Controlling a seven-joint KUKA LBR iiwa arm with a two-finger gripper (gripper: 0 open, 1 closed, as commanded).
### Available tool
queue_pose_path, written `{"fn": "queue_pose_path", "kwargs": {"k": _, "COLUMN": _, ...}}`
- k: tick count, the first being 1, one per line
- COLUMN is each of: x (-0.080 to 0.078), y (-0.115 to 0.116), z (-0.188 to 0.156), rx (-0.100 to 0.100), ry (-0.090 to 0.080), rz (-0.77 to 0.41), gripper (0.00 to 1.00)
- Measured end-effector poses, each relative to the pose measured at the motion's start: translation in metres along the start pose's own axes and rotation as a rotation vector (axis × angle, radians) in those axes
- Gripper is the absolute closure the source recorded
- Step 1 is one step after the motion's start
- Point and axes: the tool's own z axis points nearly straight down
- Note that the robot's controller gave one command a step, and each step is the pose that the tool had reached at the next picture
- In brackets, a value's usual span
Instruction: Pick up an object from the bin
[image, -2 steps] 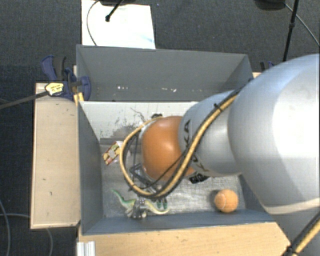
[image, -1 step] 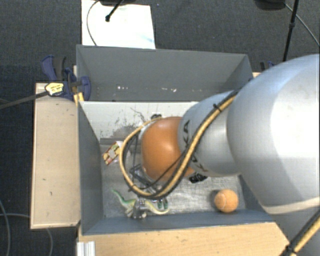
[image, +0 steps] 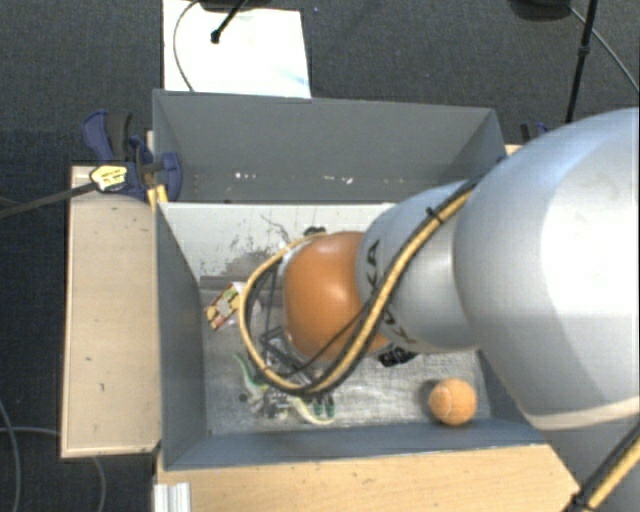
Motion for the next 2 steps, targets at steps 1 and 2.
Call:
{"fn": "queue_pose_path", "kwargs": {"k": 1, "x": 0.0000, "y": 0.0000, "z": 0.0000, "rx": 0.000, "ry": 0.000, "rz": 0.000, "gripper": 1.00}}
{"fn": "queue_pose_path", "kwargs": {"k": 2, "x": 0.0012, "y": -0.0004, "z": -0.0035, "rx": 0.002, "ry": 0.005, "rz": 0.000, "gripper": 1.00}}
